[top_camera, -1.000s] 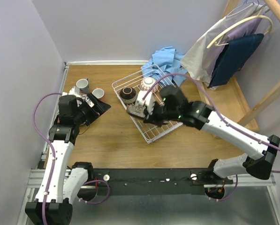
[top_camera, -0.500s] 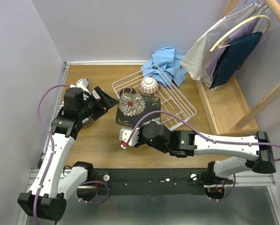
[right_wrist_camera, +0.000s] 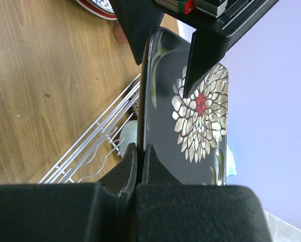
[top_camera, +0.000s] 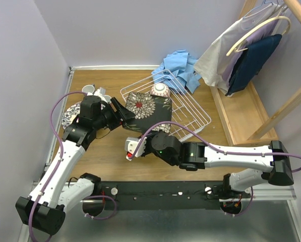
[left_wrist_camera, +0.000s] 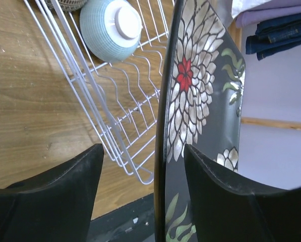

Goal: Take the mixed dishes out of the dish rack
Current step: Place the plate at the center of the board.

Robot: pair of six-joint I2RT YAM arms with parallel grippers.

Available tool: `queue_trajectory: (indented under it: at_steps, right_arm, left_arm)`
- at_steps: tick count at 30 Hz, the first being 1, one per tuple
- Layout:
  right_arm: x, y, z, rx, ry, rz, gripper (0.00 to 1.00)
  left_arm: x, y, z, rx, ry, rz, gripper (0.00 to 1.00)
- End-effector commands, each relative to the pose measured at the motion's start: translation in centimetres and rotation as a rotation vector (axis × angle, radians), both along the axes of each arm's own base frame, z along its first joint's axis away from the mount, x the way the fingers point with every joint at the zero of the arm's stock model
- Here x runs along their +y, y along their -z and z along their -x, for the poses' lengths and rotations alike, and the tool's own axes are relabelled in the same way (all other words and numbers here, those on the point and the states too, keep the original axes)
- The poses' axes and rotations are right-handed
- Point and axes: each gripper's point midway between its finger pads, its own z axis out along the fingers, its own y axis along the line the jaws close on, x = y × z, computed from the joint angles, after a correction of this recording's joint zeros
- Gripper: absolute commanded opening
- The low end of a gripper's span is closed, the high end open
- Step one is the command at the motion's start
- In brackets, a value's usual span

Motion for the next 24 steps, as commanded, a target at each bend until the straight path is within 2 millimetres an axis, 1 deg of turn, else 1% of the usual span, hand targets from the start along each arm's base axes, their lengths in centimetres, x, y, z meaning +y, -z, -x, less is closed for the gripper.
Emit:
queue_trajectory:
  at_steps: [1, 5, 8, 9, 11, 14, 15, 17, 18, 19, 20, 22, 23, 24]
  right_arm:
    - [0.5, -3.4, -0.1, -0.084, 0.013, -0.083, 0.01]
    - [0.6, -3.2, 0.3, -0.075, -0.004, -0.08, 0.01]
    - [0.7, -3.3, 0.5, -0.072, -0.016, -0.084, 0.01]
    - [0.5, -2.8, 0.7, -0.066, -0.021, -0.06, 0.01]
    - [0.5, -2.7, 0.7, -0.065, -0.024, -0.052, 0.01]
    - [0.5, -2.4, 0.8, -0.064, -0.026, -0.039, 0.01]
    - [0.5, -2.3, 0.9, -0.063, -0.028, -0.035, 0.01]
    - [0.5, -2.2, 0.9, -0.061, -0.029, -0.033, 0.01]
    - [0.5, -2.2, 0.9, -0.062, -0.031, -0.03, 0.01]
    - [0.6, -2.0, 1.0, -0.058, -0.032, -0.028, 0.01]
    - [0.6, -2.0, 1.0, -0.056, -0.034, -0.026, 0.01]
    - [0.6, -1.5, 1.2, -0.037, -0.04, -0.02, 0.02]
    - [0.6, -1.4, 1.3, -0.029, -0.04, -0.019, 0.05]
    - [0.5, -1.2, 1.4, -0.012, -0.039, -0.023, 0.14]
  left_arm:
    - [0.7, 0.3, -1.1, -0.045, -0.039, -0.048, 0.69]
    - [0.9, 0.0, -1.7, -0.074, -0.051, -0.064, 0.62]
    - [0.7, 0.2, -1.9, -0.084, -0.028, -0.077, 0.52]
    - [0.6, 0.1, -1.9, -0.086, -0.021, -0.076, 0.48]
    - [0.5, 0.4, -2.0, -0.081, -0.013, -0.082, 0.45]
    - [0.3, 0.6, -2.0, -0.081, 0.0, -0.084, 0.36]
    - [0.3, 0.7, -1.9, -0.078, 0.002, -0.084, 0.3]
    - [0.3, 0.8, -1.8, -0.079, 0.009, -0.084, 0.22]
    - [0.3, 0.9, -1.8, -0.078, 0.009, -0.085, 0.1]
    - [0.5, 0.8, -1.8, -0.083, -0.001, -0.091, 0.04]
    - [0.6, 0.8, -1.9, -0.088, -0.007, -0.098, 0.0]
    - [1.0, 0.4, -1.9, -0.103, -0.024, -0.107, 0.0]
    - [1.4, 0.2, -2.0, -0.117, -0.043, -0.114, 0.0]
    - [1.5, 0.1, -2.1, -0.124, -0.054, -0.118, 0.0]
